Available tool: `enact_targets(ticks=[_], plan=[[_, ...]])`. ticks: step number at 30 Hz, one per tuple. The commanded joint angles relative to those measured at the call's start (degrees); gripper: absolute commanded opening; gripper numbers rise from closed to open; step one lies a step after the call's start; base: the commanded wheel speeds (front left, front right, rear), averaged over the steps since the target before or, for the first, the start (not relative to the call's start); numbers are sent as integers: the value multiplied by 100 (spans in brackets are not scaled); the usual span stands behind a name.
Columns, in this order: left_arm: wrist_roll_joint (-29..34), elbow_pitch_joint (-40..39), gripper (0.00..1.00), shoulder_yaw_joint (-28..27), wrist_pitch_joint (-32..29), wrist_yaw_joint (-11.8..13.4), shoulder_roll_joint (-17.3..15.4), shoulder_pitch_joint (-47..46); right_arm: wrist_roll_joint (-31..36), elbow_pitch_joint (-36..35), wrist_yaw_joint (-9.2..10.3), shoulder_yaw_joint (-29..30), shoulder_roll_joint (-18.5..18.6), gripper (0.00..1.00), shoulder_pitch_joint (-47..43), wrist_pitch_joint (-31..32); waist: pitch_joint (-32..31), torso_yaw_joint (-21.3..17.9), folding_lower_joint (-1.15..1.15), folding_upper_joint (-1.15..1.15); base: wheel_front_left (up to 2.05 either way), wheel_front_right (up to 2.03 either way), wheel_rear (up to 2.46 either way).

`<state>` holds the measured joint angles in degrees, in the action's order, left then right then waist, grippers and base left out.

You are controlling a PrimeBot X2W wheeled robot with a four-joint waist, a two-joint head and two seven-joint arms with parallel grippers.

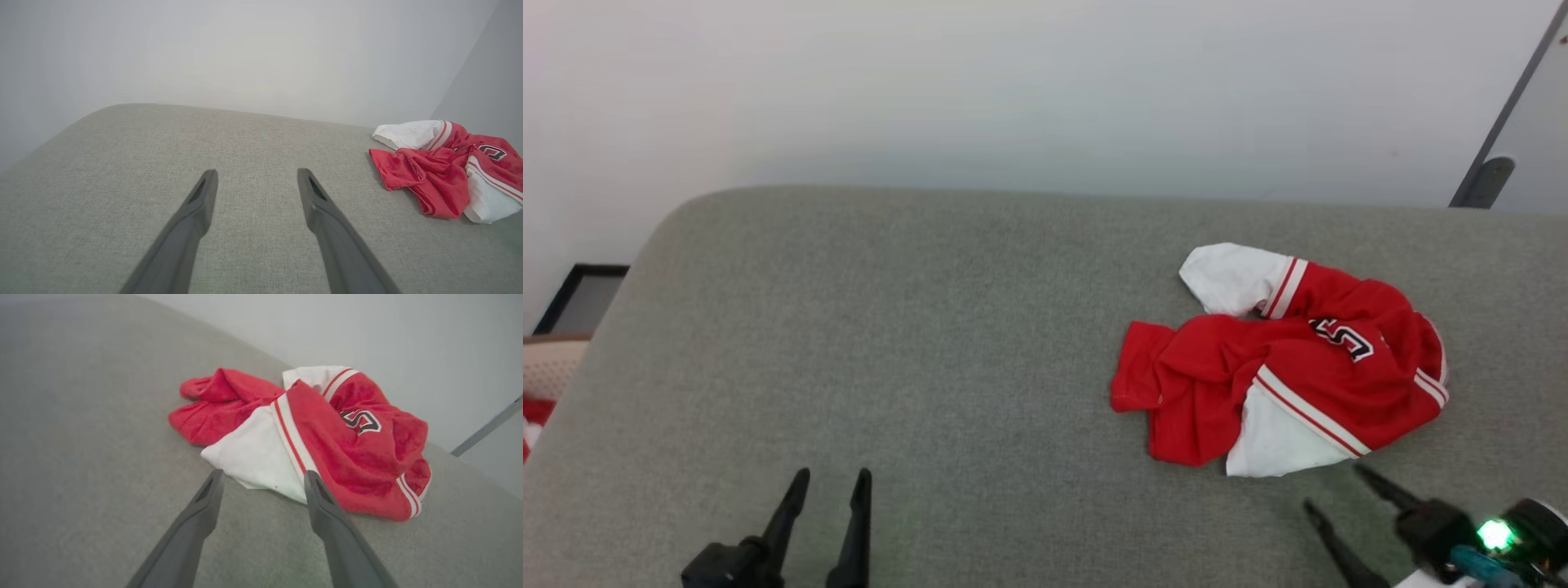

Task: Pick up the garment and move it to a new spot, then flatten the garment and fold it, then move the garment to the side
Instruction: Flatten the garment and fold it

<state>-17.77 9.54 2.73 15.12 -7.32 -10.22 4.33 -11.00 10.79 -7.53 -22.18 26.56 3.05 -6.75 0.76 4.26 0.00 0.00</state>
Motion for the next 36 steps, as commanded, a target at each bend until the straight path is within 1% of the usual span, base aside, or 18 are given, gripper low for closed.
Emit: enact_targets(ticks=[1,4,7,10,11,14,17,18,23,26,27,28,30,33,36], plan=[[-57,-6,100,-6,3,-21,54,-35,-169,-162,9,-376,342,100,232,211,133,76,0,0,0,0,0],[-86,8,100,47,3,-22,165,-127,-559,-611,8,-1285,1180,100,663,805,321,162,0,0,0,0,0],[-92,26,100,138,3,-22,264,-275,-879,-1063,8,-2134,1905,100,1283,1352,585,269,0,0,0,0,0],[-103,65,100,233,3,-21,368,-429,-1051,-1367,9,-2988,2415,100,1996,1800,843,386,0,0,0,0,0],[-110,81,100,270,3,-22,394,-486,-1076,-1404,9,-3227,2528,100,2250,1889,915,424,0,0,0,0,0],[-148,137,100,345,3,-22,469,-621,-1063,-1407,9,-3890,2731,100,2907,2051,1111,525,0,0,0,0,0],[-170,155,100,367,3,-22,535,-730,-1136,-1267,8,-4302,2799,100,3403,2096,1263,597,0,0,0,0,0],[-170,155,100,367,3,-22,535,-730,-1136,-1267,8,-4302,2799,100,3403,2096,1263,597,0,0,0,0,0],[-203,151,100,416,3,-22,621,-905,-1131,-1027,8,-4863,2825,100,3955,2100,1507,669,0,0,0,0,0],[-266,160,100,463,3,-22,659,-1011,-1071,-901,9,-5032,2818,100,4118,2062,1622,693,0,0,0,0,0],[-276,164,100,476,3,-22,667,-1036,-1028,-871,9,-5072,2818,64,4146,2052,1645,701,0,0,0,0,0],[-288,172,100,479,3,-22,670,-1056,-1018,-851,9,-5097,2803,40,4173,2002,1668,698,0,0,0,0,0],[-305,185,100,471,3,-22,684,-1103,-1020,-799,10,-5120,2757,0,4210,1943,1696,681,0,0,0,0,0],[-321,206,100,441,3,-22,694,-1126,-1008,-790,12,-5130,2774,0,4280,1820,1692,630,0,0,0,0,0],[-315,229,100,389,3,-22,695,-1101,-1092,-808,9,-5138,2871,0,4203,1714,1644,539,0,0,0,0,0]])
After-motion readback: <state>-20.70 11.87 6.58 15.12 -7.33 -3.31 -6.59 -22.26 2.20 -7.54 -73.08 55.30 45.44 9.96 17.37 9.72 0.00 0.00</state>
